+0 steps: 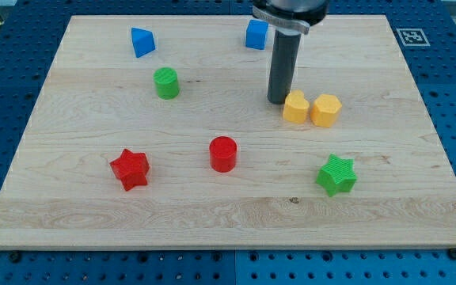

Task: Point your arm closer to the blue cube

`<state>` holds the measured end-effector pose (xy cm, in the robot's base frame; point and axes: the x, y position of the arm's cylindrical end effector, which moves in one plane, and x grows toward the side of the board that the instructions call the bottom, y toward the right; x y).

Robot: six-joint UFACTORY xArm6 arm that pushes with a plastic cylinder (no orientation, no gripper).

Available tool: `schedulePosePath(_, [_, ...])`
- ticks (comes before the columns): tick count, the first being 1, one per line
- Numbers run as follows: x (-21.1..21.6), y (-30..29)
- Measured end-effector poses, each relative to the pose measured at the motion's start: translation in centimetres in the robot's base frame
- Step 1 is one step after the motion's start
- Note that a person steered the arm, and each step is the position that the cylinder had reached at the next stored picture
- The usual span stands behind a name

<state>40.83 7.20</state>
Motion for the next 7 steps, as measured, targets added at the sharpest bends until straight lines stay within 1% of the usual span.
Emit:
schedulePosePath(2, [0.0,0.0])
schedulePosePath(3, [0.0,-1.1])
schedulePosePath(4, [-1.0,-1.8])
schedulePosePath(6, [-4.6,-4.7])
schedulePosePath(7, [-6.2,-4.8])
